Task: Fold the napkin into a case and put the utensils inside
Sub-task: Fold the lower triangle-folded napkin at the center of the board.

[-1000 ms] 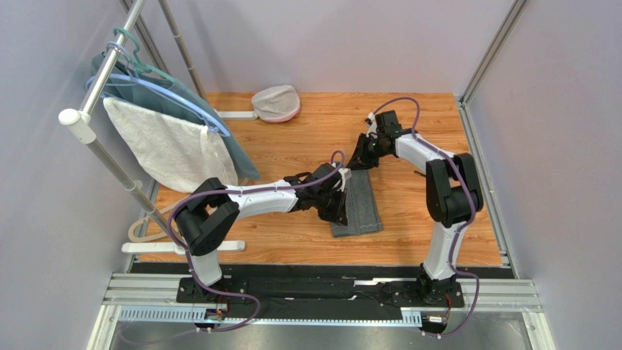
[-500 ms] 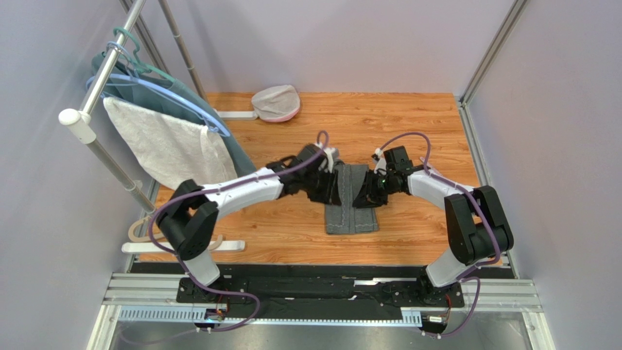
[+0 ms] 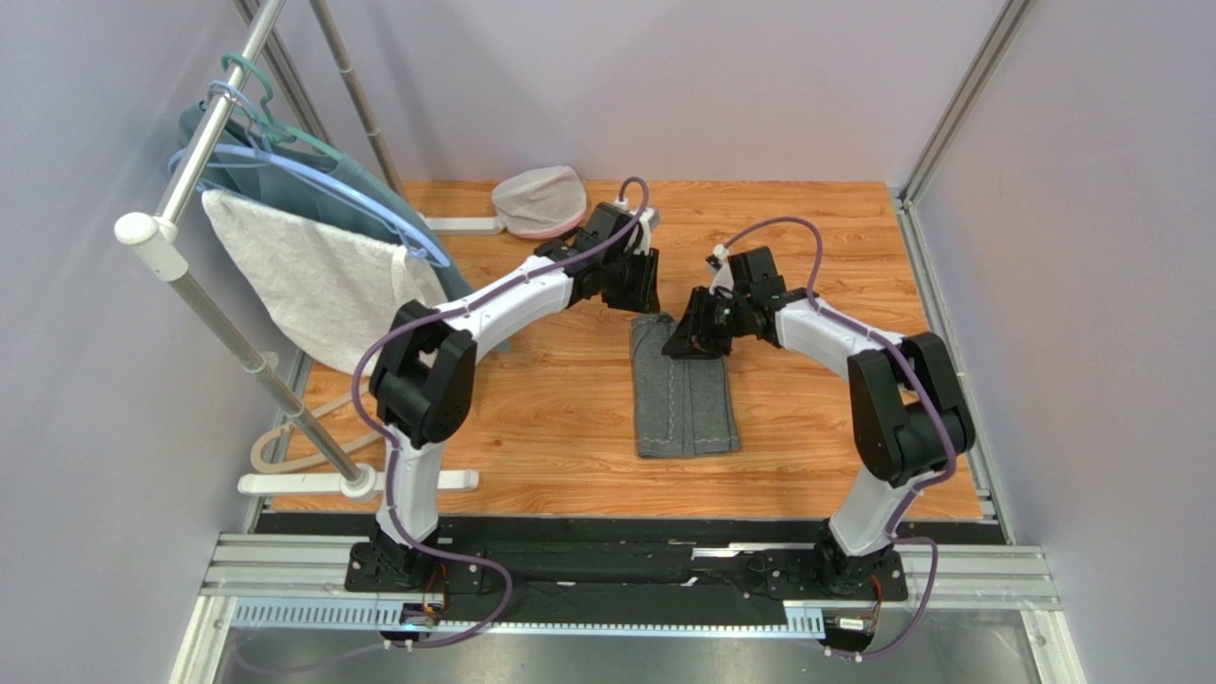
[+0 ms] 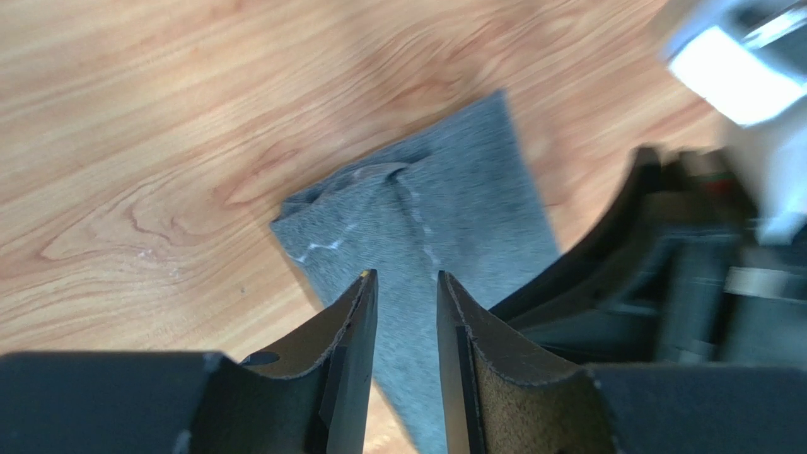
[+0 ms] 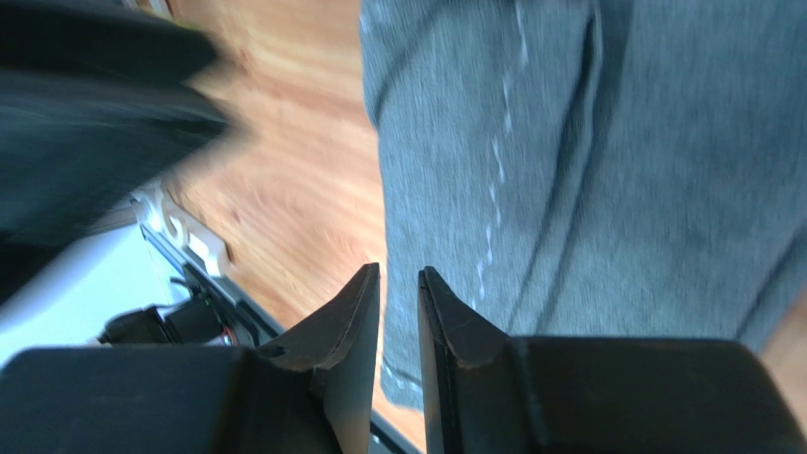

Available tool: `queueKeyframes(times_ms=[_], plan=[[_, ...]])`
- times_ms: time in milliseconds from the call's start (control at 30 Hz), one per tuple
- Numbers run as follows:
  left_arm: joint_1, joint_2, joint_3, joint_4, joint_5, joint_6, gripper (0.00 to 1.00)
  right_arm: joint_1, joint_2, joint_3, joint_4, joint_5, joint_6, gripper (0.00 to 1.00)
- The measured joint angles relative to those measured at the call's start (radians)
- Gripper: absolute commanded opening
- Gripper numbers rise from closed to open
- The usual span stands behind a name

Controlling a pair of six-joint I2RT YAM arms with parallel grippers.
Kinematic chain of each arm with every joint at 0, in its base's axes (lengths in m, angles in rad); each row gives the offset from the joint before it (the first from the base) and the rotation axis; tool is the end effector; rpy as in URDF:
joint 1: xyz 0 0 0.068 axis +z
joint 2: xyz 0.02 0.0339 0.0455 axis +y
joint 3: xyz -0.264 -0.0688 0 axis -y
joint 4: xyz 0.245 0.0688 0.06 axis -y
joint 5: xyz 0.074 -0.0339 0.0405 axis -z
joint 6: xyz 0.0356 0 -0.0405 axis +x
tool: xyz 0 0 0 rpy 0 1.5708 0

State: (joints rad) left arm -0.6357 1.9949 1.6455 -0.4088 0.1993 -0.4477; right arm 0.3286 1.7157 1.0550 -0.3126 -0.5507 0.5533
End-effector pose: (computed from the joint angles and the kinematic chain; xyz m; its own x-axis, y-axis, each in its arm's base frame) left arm 0.3647 -0.2779 0.2517 -0.8008 0.0635 -0.5956 0.3894 0.8108 -0.4370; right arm 0.3225 0.1296 0.1855 -0.9567 0.1469 -0.2513 -0.0598 0.7456 0.6637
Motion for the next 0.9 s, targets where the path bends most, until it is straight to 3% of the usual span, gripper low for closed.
queueKeyframes(times_ms=[167, 367, 900], plan=[[-0.009, 0.108, 0.074, -0.079, -0.070, 0.061, 0.38, 0.000, 0.077, 0.063, 0.024, 0.000, 0.028, 0.25], [-0.011, 0.129, 0.105, -0.096, -0.104, 0.095, 0.37, -0.003, 0.116, 0.066, 0.027, 0.000, 0.045, 0.24], [-0.011, 0.198, 0.132, -0.079, -0.059, 0.098, 0.33, -0.018, 0.175, 0.104, 0.045, 0.000, 0.053, 0.21]])
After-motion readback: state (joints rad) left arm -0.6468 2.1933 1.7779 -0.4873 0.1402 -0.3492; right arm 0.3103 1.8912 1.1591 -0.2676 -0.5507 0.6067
